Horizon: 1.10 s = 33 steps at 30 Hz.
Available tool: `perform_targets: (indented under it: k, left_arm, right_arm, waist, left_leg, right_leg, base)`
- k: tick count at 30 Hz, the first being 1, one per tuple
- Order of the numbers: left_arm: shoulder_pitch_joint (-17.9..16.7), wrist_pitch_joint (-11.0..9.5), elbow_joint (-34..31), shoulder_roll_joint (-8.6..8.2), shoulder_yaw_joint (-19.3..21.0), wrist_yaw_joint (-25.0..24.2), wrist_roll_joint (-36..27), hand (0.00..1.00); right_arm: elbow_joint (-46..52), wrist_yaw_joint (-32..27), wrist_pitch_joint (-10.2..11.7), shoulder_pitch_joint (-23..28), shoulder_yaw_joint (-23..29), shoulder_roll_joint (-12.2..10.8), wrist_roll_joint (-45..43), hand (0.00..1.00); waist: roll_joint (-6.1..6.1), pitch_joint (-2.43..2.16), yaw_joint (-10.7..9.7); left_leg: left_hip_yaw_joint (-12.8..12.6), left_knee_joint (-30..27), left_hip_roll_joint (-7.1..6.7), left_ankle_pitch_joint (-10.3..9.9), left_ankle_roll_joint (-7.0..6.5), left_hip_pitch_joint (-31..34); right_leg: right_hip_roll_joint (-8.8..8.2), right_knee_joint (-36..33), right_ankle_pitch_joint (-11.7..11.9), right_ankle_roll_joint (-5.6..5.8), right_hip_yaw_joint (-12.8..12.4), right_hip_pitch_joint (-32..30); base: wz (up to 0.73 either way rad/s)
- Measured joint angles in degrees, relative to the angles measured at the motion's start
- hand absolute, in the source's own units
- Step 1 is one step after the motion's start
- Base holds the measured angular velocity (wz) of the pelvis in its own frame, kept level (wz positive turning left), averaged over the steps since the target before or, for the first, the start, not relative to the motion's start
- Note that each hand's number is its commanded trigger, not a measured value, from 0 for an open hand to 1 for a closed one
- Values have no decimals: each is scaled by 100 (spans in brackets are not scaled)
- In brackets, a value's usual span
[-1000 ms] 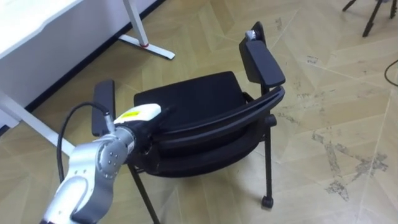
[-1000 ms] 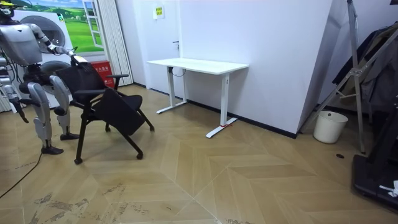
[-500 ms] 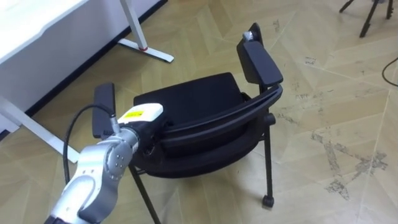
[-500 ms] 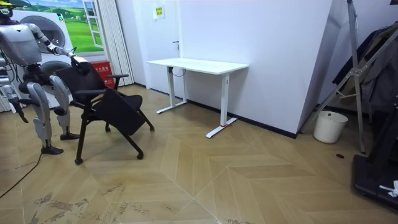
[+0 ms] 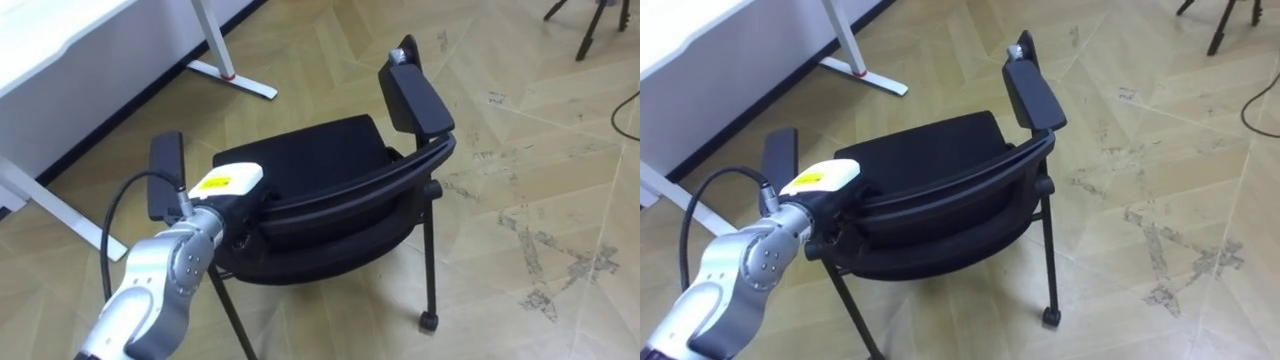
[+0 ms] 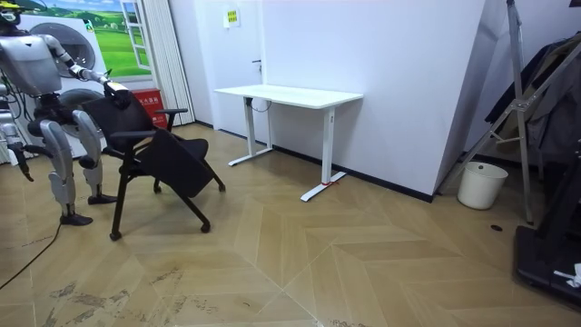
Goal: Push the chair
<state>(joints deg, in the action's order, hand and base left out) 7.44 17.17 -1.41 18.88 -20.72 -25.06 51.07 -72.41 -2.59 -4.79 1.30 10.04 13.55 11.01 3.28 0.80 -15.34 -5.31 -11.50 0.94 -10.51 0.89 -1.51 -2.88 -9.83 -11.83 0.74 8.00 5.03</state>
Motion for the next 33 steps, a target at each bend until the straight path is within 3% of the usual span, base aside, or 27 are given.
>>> perform_targets:
  k: [4, 7, 9, 12, 22, 25, 29, 33]
  left_arm:
    - [-7, 4, 18, 5, 0, 44, 76, 100]
    - [7, -31, -5, 8, 20, 110, 146, 100]
    - [6, -69, -18, 19, 36, 110, 160, 100]
    - [-3, -121, -94, 76, 42, 63, 211, 100]
    - [-2, -431, -79, 111, 107, 87, 143, 100]
    - [-7, -550, -78, 220, 114, 121, 72, 100]
    - [-7, -691, -50, 251, 132, 194, 46, 100]
    - [-6, -848, -33, 259, 163, 245, 46, 100]
  right_arm:
    - [708, -406, -41, -23, 9, 81, -929, 0]
    - [1322, -508, -52, -121, 15, 185, -1696, 0]
    - [1780, -515, -45, -118, 21, 259, -2377, 0]
    - [2555, -550, -51, -107, 23, 295, -3353, 0]
    - [5328, -552, -72, -72, -89, 288, -4501, 0]
    - [5796, -566, 14, -69, -235, 302, -4515, 0]
    - [6153, -592, 25, -57, -362, 335, -4510, 0]
    - [6696, -455, 64, 35, -676, 441, -4561, 0]
  waist:
    - [-164, -38, 31]
    - [-293, -11, 87]
    - [-319, -48, 139]
    - [-376, -63, 161]
    - [-349, -61, 341]
    - [-315, -39, 343]
    - [-258, -4, 393]
    - [-217, 0, 492]
  left_leg:
    - [-18, -19, 2, 0, 0, -12]
    - [-67, -31, 9, 0, 0, -6]
    - [-103, -31, 11, 0, 0, 19]
    - [-108, -33, 13, 0, 0, 23]
    - [-221, -23, 30, 0, 0, 47]
    - [-240, -23, 37, 0, 0, 47]
    - [-270, -22, 40, 0, 0, 51]
    - [-352, -17, 50, 0, 0, 81]
  right_leg:
    - [-5, -30, 0, 0, 20, -4]
    - [-6, -85, 0, 0, -28, -53]
    - [-4, -94, 0, 0, -71, -98]
    - [-4, -102, 2, -3, -50, -93]
    - [-5, -211, 5, -5, -164, -191]
    - [0, -211, 5, -6, -185, -204]
    - [-2, -226, 5, -5, -192, -222]
    - [5, -278, 5, -5, -278, -317]
  base:
    - [0]
    - [-7]
    - [-10]
    - [-2]
    - [-6]
    - [-3]
    - [-2]
    - [-11]
